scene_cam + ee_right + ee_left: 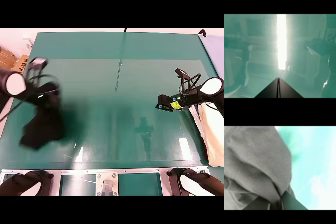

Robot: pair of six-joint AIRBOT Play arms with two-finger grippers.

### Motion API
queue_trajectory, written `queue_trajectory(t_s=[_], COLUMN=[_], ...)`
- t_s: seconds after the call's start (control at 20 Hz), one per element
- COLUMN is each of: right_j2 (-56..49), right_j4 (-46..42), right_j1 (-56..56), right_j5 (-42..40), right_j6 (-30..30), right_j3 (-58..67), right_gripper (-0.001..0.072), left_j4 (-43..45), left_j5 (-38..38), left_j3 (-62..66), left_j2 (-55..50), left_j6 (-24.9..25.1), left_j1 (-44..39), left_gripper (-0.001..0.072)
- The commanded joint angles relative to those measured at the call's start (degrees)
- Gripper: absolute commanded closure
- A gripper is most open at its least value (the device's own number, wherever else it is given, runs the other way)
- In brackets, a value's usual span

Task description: Fold the shirts.

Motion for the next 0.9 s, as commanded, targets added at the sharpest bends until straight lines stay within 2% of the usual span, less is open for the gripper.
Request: queue_trajectory(t_s=[0.0, 0.2, 0.25, 0.3, 0.35, 0.45, 0.7, 0.85], right_j2=[0.0, 0.0, 0.0, 0.0, 0.0, 0.0, 0.0, 0.0], right_j4=[0.0, 0.0, 0.0, 0.0, 0.0, 0.0, 0.0, 0.0], right_j1=[0.1, 0.1, 0.1, 0.1, 0.1, 0.1, 0.1, 0.1], right_j5=[0.0, 0.0, 0.0, 0.0, 0.0, 0.0, 0.0, 0.0], right_j6=[0.0, 0.0, 0.0, 0.0, 0.0, 0.0, 0.0, 0.0], right_j3=[0.0, 0.0, 0.0, 0.0, 0.0, 0.0, 0.0, 0.0], right_gripper=[0.0692, 0.0692, 0.0692, 0.0692, 0.0692, 0.0692, 0.0692, 0.0692], left_j4=[-10.8, -16.3, -18.5, -21.4, -22.8, -22.8, -21.4, -19.9], left_j5=[17.9, 26.0, 26.8, 26.4, 25.6, 21.2, 0.5, -4.6], left_j3=[3.6, 3.6, 3.6, 3.6, 3.6, 5.0, 13.3, 11.2], left_j2=[-1.9, -11.2, -13.9, -15.9, -16.7, -16.4, -15.0, -15.5], left_j6=[0.2, 0.3, 0.6, 0.7, 0.7, 2.1, 3.4, 3.2], left_j1=[-13.3, -21.4, -21.9, -21.7, -21.1, -18.6, -3.5, 6.1], left_gripper=[0.0686, 0.0681, 0.0430, 0.0090, -0.0007, -0.0007, -0.0007, -0.0007])
